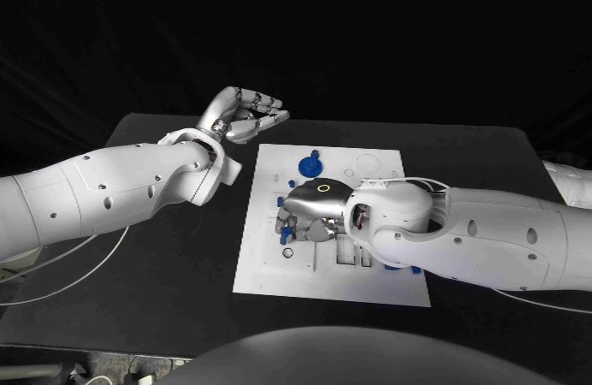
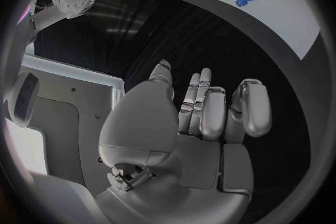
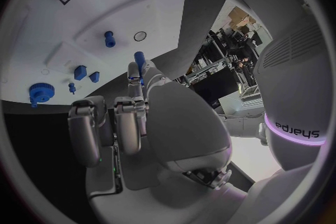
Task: Assemble the parts on the task board
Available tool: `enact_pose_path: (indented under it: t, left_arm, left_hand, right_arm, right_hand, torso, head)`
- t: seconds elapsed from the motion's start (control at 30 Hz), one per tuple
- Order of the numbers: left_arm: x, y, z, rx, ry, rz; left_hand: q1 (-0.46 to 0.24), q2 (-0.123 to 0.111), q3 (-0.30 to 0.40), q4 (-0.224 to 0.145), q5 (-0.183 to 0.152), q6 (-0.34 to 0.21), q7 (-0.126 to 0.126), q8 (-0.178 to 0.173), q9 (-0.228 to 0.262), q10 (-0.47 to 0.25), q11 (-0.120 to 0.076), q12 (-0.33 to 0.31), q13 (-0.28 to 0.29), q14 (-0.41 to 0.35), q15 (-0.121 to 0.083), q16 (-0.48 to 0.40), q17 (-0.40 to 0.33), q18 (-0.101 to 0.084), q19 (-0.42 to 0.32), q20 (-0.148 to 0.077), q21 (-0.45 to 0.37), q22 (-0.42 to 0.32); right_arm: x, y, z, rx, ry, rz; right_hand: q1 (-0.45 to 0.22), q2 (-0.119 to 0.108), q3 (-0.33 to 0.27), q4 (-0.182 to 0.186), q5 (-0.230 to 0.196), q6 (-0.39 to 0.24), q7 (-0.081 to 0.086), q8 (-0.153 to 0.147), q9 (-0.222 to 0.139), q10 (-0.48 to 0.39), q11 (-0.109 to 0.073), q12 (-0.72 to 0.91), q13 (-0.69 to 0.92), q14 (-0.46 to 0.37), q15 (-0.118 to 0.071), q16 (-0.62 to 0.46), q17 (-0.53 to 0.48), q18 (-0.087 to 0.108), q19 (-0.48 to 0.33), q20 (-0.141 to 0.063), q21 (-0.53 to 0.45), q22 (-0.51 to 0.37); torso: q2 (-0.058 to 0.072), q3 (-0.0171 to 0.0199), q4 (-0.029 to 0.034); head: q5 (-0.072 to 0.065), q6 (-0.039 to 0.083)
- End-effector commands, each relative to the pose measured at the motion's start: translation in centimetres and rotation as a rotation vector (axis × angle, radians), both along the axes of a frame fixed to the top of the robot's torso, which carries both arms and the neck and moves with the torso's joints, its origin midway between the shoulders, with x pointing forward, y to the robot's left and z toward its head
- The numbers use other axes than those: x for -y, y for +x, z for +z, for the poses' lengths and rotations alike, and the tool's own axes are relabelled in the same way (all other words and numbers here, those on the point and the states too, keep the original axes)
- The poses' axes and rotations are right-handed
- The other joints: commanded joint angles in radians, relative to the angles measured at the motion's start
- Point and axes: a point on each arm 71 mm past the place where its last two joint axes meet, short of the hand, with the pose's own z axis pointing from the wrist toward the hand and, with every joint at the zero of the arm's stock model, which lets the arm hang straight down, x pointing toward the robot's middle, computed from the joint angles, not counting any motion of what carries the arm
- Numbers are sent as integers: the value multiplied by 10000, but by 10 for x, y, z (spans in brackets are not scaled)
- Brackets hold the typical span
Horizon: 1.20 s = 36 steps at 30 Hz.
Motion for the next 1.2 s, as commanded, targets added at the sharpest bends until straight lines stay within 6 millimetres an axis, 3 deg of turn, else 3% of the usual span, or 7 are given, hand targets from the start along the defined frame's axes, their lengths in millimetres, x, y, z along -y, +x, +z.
enact_pose_path:
  t: [0.03,0.63,1.2]
  left_arm:
    - [3,-1,1,35,-53,-222]
    - [2,-1,1,30,-58,-221]
    - [1,-2,1,41,-56,-190]
  left_hand:
    - [22,69,40,-8,60,-18,40,-41,-14,-44,40,-52,5,74,-16,-8,4,103,34,14,-39,1761]
    - [22,69,40,-8,60,-18,40,-41,-14,-44,40,-52,5,74,-16,-8,4,103,34,14,-39,1761]
    - [22,69,40,-8,60,-18,40,-41,-14,-44,40,-52,5,74,-16,-8,4,103,34,14,-39,1761]
  right_arm:
    - [-2,-2,-5,125,-499,446]
    - [-4,-7,-11,-75,-1042,774]
    - [-3,-6,-14,-131,-1192,762]
  right_hand:
    - [-9,-89,81,-3,22,236,42,-1,61,-55,60,-51,-11,1024,76,41,2633,-143,1047,23,45,2631]
    - [8,-104,105,-5,22,211,47,-35,51,-100,66,-95,-11,1024,80,41,2633,-143,1047,31,45,2631]
    - [12,-109,114,-5,22,204,51,-46,47,-115,67,-105,-11,1024,81,41,2633,-143,1047,34,45,2631]
  torso:
    - [9,-4,-4]
    - [-8,-6,2]
    - [-3,-7,-2]
  head:
    - [-24,2]
    - [-116,2]
    - [-118,2]
